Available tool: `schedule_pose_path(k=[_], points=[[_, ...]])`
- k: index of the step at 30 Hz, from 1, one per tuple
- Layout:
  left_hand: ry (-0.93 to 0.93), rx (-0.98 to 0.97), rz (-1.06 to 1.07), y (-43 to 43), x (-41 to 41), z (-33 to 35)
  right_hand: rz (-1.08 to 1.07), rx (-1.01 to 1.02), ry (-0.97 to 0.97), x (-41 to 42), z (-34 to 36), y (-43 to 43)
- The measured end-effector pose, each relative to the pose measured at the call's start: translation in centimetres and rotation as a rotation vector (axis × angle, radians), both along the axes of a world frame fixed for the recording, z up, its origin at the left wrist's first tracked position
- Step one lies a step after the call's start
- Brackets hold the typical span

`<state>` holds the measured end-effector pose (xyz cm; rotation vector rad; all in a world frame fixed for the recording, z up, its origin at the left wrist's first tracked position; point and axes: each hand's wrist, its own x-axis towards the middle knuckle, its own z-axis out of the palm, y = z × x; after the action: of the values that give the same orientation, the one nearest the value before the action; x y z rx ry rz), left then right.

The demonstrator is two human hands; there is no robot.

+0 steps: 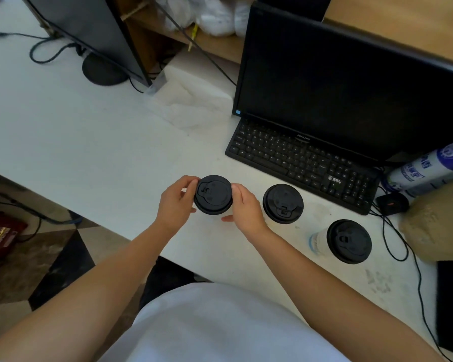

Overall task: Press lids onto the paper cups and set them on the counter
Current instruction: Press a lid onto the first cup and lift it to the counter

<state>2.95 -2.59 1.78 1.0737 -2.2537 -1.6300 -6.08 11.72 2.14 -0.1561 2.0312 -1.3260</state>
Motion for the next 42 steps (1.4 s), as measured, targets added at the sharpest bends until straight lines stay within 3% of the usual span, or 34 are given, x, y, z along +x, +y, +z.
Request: schedule_pose_path(k=[2,4,7,19,26,42], points=[[0.007,0.128,0.105,0.2,0.1,0.3,-0.113,-0.132,-0.199,0.0,0.3,0.0],[0.04,0.244,0.203,0.9,0.3,0.5,-0.155,-0.161,-0.258,0.2,0.3,0.0],[0.086,0.366,0.277,2.2,0.5,0.6,-0.16,-0.089,-0.212,0.7,0.6,0.0],[0.224,0.534,0.32,4.3,1.7,1.4,-0.102,0.061,-0.179,1.1,1.8,0.5],[0.188,0.548,0.338,3.1,1.2,1.1,0.038,0.094,-0.254,0.9,1.7,0.3],[0.145,0.412,0.235,3.3,-0.4,-0.5,0.019,0.123,-0.253,-0.6,1.5,0.0]])
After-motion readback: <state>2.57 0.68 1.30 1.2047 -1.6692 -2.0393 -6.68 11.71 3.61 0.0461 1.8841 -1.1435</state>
